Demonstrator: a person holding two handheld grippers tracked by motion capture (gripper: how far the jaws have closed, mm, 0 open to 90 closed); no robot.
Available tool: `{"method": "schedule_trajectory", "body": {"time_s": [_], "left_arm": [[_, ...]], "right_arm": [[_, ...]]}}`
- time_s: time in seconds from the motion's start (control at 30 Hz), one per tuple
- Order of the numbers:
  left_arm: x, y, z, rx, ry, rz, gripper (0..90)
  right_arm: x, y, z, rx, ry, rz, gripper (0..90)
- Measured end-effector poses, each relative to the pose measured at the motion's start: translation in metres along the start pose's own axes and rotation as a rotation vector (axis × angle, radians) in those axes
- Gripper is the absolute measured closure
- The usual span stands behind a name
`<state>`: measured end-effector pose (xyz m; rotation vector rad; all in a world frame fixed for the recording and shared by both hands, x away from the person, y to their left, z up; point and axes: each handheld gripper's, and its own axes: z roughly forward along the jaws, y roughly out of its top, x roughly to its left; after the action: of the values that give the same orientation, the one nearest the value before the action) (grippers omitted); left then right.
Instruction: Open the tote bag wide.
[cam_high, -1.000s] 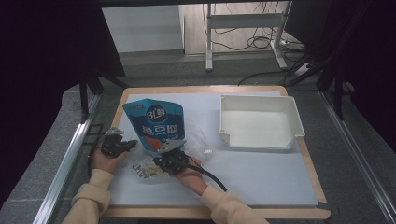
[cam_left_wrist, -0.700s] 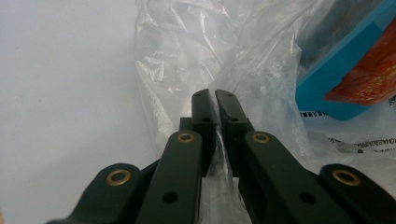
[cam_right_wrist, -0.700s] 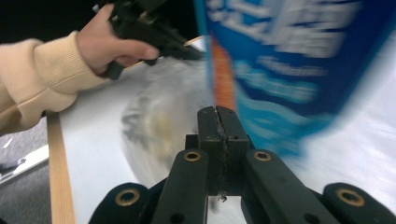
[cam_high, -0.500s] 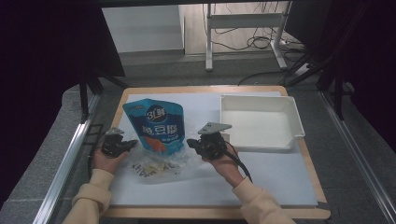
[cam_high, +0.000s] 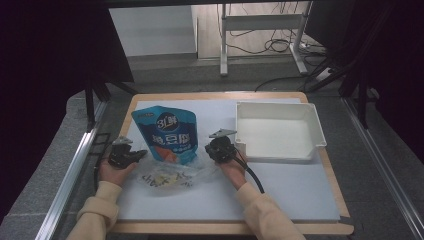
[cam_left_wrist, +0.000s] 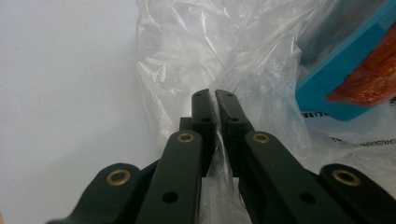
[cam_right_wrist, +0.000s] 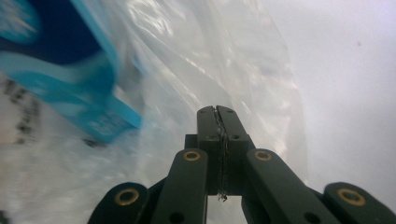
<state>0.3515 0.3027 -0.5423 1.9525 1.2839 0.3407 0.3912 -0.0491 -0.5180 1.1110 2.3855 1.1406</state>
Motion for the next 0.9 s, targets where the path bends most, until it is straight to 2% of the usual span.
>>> {"method": "schedule_trajectory", "body": {"time_s": [0.1, 0.33, 0.9], "left_arm": [[0.0, 0.0, 0.0, 0.001, 0.001, 0.001, 88.1], [-0.001, 0.0, 0.0, 0.0, 0.001, 0.0, 88.1], [0.0, -0.002, 0.002, 0.016, 0.005, 0.006, 88.1]], "right_arm": [[-0.002, -0.006, 0.003, 0.014, -0.017, 0.002, 88.4], [-0.004, -0.022, 0.005, 0.019, -0.014, 0.007, 88.5], [-0.008, -0.027, -0.002, 0.006, -0.009, 0.025, 88.7]]}}
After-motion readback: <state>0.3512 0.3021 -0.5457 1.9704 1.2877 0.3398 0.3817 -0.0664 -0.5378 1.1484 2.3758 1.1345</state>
